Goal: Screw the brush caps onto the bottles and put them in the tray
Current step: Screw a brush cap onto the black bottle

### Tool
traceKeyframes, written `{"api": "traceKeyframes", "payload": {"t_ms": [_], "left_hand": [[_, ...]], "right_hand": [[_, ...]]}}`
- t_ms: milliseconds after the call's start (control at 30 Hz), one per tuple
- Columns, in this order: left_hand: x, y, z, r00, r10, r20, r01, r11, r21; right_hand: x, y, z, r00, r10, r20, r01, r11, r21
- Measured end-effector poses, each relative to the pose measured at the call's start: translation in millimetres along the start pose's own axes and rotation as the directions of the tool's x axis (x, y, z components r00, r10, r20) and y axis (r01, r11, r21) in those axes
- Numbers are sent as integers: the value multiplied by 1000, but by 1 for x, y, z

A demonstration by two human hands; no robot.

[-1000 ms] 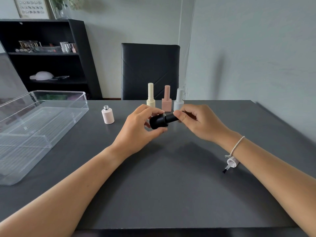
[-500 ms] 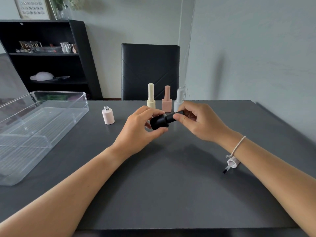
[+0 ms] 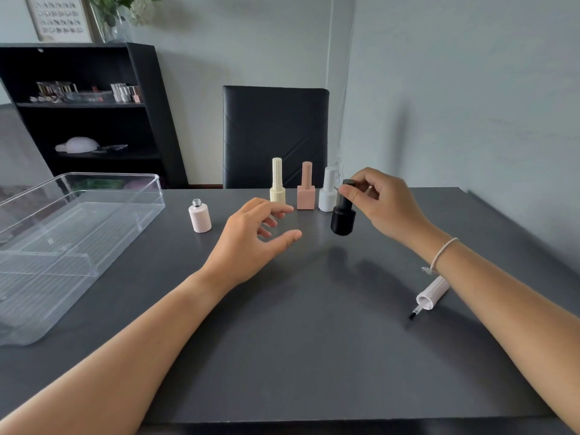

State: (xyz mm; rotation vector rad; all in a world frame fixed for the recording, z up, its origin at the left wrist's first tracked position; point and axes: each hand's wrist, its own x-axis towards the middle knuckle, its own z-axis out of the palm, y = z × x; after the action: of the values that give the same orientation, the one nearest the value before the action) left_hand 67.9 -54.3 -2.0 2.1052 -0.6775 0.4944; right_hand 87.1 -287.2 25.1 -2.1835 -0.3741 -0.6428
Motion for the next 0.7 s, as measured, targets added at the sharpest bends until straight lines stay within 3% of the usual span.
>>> {"api": "traceKeyframes", "payload": {"t_ms": [300, 467, 700], "left_hand": [[-5, -7, -7, 999, -31, -43, 32, 999, 25], [-6, -11, -4, 989, -86, 116, 74, 992, 107], [-7, -14, -3, 964, -74, 255, 12, 972, 234]], "right_hand": [[35, 36, -5, 978, 183, -98, -197, 967, -160], [40, 43, 0, 969, 234, -78, -242, 961, -131], [38, 41, 3, 967, 245, -74, -251, 963, -99]]}}
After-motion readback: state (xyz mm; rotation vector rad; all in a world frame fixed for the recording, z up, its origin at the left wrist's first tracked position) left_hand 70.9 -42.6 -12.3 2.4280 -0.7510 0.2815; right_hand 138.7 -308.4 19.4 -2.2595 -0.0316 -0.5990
